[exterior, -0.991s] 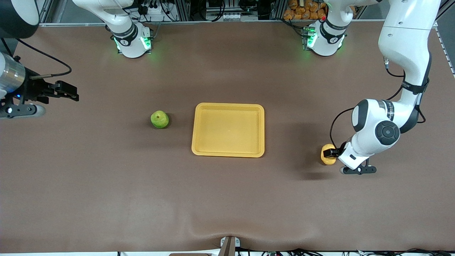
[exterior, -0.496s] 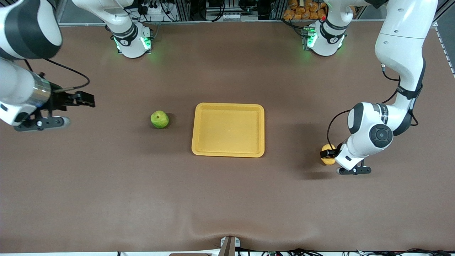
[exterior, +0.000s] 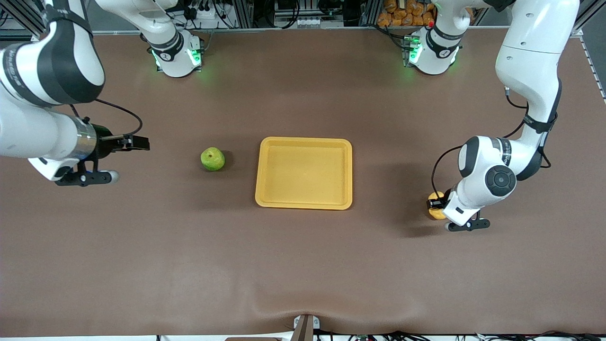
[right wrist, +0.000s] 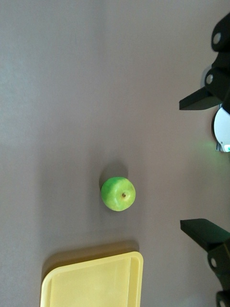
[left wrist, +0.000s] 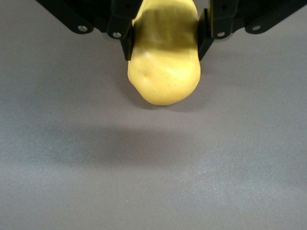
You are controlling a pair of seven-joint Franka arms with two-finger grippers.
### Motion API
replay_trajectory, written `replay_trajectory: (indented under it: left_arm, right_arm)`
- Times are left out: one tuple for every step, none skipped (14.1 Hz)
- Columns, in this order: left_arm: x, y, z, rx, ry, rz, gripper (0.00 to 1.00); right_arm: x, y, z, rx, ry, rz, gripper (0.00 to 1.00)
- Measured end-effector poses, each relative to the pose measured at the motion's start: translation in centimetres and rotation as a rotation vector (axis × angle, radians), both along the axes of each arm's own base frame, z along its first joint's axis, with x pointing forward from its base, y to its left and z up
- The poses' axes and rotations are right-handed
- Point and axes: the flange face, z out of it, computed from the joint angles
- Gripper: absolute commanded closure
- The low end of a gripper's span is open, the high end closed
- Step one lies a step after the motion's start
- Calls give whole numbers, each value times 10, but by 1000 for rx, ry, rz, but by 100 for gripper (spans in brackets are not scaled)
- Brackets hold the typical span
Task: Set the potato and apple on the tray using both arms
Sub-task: 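Grasp the potato with the left gripper while the right gripper reaches the apple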
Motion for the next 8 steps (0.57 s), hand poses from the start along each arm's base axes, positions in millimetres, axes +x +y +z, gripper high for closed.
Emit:
replay_trajectory:
  left_arm:
    - [0, 0, 0, 0, -1, 1, 100]
    - [1, 1, 2, 0, -4, 5, 100]
    - [2, 3, 5, 1, -8, 9, 100]
    - [4, 5, 12, 2, -11, 15, 100]
    - [5, 7, 20, 4, -13, 24, 100]
    - [5, 9, 30, 6, -15, 32, 100]
    - [6, 10, 40, 8, -21, 37, 100]
    - [7, 10, 51, 9, -29, 41, 100]
  right_arm:
    - [0, 2, -8, 5, 8, -3, 0]
    - [-1, 3, -16, 10, 12, -8, 0]
    - [-1, 4, -24, 10, 14, -21, 0]
    - [-3, 7, -32, 2, 21, -45, 0]
    - [-5, 14, -39, -10, 28, -70, 0]
    - [-8, 25, -46, -22, 32, -90, 0]
    - [-12, 39, -52, -35, 35, -100, 0]
    - [-17, 55, -57, -48, 39, -107, 0]
